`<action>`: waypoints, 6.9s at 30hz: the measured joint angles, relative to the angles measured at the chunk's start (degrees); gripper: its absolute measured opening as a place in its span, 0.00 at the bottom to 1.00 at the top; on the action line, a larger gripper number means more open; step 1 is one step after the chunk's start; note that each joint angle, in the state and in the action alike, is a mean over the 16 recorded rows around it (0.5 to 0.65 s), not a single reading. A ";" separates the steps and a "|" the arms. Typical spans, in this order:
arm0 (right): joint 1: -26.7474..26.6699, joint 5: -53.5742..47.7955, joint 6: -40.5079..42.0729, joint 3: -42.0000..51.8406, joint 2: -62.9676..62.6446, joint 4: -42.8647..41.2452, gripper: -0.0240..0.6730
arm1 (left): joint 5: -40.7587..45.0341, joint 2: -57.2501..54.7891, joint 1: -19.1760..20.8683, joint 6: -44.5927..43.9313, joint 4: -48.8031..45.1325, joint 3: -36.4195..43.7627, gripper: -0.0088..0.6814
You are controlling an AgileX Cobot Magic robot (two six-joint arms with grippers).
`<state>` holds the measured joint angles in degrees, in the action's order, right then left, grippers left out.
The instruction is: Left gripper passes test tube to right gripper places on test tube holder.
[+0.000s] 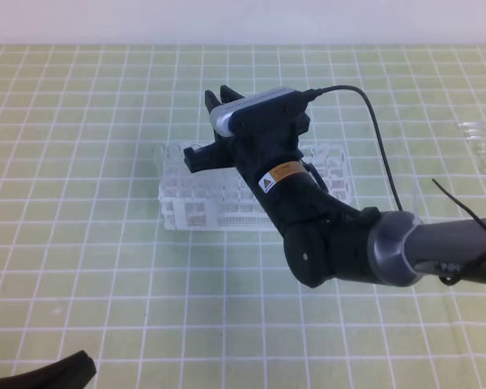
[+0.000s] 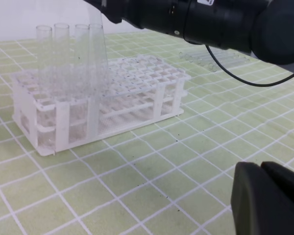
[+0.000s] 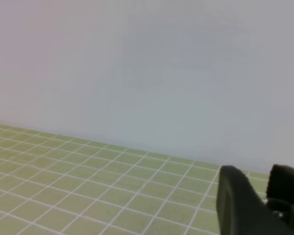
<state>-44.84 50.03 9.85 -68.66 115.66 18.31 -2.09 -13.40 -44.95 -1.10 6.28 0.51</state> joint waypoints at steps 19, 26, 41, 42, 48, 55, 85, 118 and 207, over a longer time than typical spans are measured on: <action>0.00 0.83 0.01 0.00 0.92 0.00 0.17 | -0.34 -0.15 -0.01 0.01 0.01 0.42 0.01; 0.00 1.14 0.01 0.00 1.30 0.00 0.17 | -0.29 -0.13 -0.01 0.01 0.01 0.42 0.01; 0.00 3.43 -0.04 0.00 1.83 -0.15 0.17 | -0.19 0.02 0.00 0.01 0.00 0.00 0.01; 0.00 3.58 -0.05 0.00 1.86 -0.17 0.17 | -0.19 -0.01 0.00 0.01 0.00 0.00 0.01; 0.00 3.87 -0.09 0.00 2.05 -0.28 0.17 | -0.24 -0.02 0.00 0.01 0.00 0.00 0.01; 0.00 4.13 -0.14 0.00 2.44 -0.79 0.17 | -0.05 -0.04 0.00 0.00 0.00 -0.07 0.01; -0.02 8.38 -0.34 1.56 3.04 -1.71 0.17 | -0.19 -0.13 -0.01 0.01 0.01 0.28 0.01; -0.05 9.13 -0.42 2.89 2.34 -2.53 0.44 | -0.19 -0.13 -0.01 0.01 0.01 0.28 0.01; 34.29 -65.42 6.09 67.48 -116.52 4.20 0.01 | 12.16 -0.22 -0.02 -2.63 -3.79 0.62 0.01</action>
<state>-10.55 -15.39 15.94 -1.18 -0.86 22.51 10.07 -13.62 -44.96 -3.73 2.50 1.13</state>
